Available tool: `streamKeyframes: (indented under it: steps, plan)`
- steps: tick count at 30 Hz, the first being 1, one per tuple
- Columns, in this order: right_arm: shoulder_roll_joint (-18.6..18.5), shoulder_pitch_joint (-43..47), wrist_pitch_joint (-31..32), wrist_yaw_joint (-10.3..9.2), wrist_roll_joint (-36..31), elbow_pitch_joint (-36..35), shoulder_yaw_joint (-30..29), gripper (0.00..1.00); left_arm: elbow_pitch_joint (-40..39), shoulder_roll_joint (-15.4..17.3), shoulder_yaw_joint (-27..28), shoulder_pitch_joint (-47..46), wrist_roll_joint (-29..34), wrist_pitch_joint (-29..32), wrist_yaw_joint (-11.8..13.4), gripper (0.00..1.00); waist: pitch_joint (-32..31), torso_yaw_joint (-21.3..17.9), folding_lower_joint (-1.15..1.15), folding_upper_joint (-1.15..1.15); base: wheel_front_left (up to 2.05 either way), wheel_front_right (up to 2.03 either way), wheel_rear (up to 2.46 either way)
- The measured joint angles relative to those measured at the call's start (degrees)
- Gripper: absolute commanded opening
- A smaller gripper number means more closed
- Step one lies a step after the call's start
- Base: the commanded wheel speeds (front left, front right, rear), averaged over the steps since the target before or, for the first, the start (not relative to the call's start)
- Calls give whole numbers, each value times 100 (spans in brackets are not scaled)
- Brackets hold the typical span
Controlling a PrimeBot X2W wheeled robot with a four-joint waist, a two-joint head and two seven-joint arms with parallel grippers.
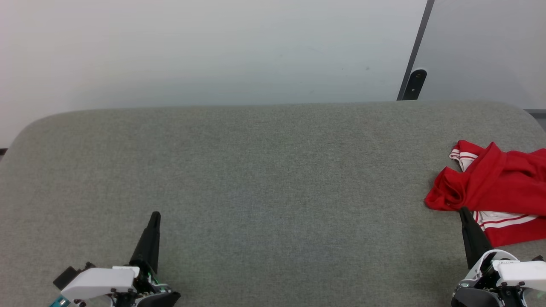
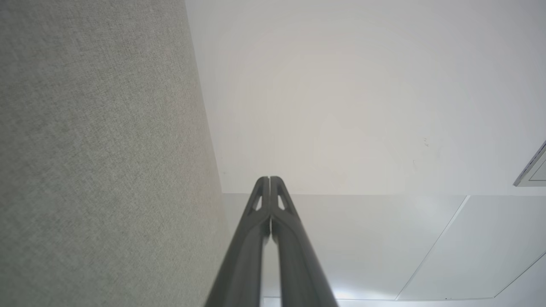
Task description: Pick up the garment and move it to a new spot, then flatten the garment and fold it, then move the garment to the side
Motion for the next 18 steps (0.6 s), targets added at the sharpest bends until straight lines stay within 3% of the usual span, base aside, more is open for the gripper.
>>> streamKeyframes:
  steps: [18]
  plan:
    - [0, 0, 0, 1, 0, 0, 0, 0, 2, 0, -1, 0, 0, 0, 0, 0, 0, 0, 0, 0, 0, 0, 0]
